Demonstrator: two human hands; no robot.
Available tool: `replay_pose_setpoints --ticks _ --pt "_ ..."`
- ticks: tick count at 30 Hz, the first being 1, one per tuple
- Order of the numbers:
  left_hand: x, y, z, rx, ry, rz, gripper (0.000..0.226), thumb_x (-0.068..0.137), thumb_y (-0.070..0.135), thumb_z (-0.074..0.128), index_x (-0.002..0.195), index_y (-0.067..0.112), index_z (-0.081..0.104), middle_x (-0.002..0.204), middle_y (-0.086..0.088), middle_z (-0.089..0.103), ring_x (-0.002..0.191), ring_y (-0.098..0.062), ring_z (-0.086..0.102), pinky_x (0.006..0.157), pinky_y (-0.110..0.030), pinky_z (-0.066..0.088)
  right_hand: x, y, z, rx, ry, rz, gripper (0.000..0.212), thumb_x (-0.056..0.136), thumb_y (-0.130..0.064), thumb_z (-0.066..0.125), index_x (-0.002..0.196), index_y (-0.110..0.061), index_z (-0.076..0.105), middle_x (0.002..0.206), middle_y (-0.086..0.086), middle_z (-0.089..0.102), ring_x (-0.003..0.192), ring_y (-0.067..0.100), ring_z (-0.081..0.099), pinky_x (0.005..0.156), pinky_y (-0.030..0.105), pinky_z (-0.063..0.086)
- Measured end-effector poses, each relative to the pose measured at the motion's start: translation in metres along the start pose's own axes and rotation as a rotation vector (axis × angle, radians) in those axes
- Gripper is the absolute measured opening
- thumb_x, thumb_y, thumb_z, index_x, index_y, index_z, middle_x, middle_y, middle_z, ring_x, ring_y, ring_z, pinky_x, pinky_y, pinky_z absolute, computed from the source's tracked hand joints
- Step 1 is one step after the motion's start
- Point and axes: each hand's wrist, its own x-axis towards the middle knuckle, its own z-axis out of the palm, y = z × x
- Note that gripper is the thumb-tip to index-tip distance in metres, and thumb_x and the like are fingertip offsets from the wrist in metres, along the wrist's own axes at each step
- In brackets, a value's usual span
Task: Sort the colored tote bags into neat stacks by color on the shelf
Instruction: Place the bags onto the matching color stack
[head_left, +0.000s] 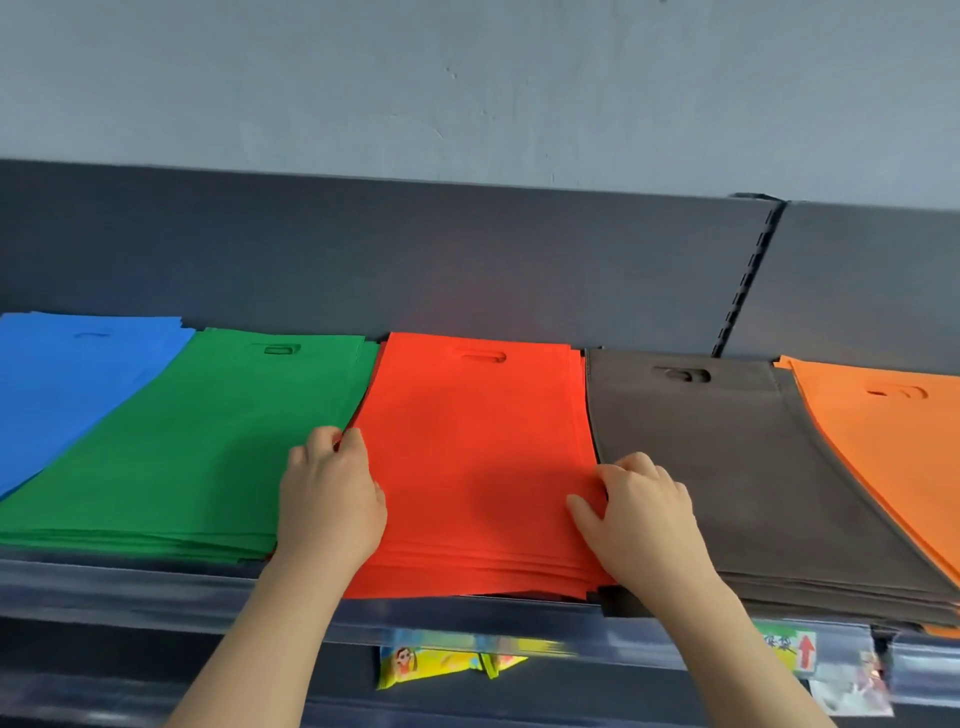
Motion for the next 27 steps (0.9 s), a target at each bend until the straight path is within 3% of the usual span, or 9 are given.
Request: replay_pose_setpoints --ticks 10,16,22,27 --pt "-0.018 0.071 -0.010 -0.306 0.130 0.303 0.036 0.091 0.025 0.055 0.126 0.015 0.059 0.121 -0.002 0.062 0.112 -0.023 0.054 0.096 -0.035 0.042 -0.019 0.056 -0.036 0.131 0.198 0.089 0.044 0.090 -0.029 0.057 0.130 -0.010 0.055 0.135 0.004 0.054 0.121 0.025 0.052 0.101 0.035 0.037" --pt "-0.042 0.135 -0.001 -0.318 0.119 0.423 0.034 0.090 0.025 0.055 0.123 0.018 0.061 0.117 0.000 0.064 0.107 -0.025 0.054 0.095 -0.036 0.042 -0.039 0.121 -0.049 0.139 0.234 0.145 0.044 0.088 -0.026 0.060 0.129 -0.008 0.056 0.133 0.005 0.056 0.121 0.025 0.053 0.101 0.037 0.039" --pt "-0.075 0.220 0.018 -0.349 0.073 0.464 0.036 0.092 0.029 0.053 0.127 0.021 0.057 0.120 0.006 0.061 0.109 -0.019 0.050 0.093 -0.030 0.039 -0.058 0.208 -0.067 0.125 0.260 0.190 0.035 0.087 -0.023 0.062 0.119 -0.009 0.062 0.121 0.005 0.063 0.107 0.030 0.060 0.090 0.040 0.046" --pt "-0.105 0.298 0.031 -0.356 0.062 0.480 0.037 0.092 0.030 0.053 0.127 0.022 0.058 0.118 0.007 0.062 0.107 -0.017 0.052 0.091 -0.030 0.042 -0.066 0.291 -0.085 0.080 0.238 0.208 0.045 0.089 -0.030 0.058 0.130 -0.012 0.055 0.135 0.003 0.055 0.120 0.025 0.053 0.100 0.038 0.040"
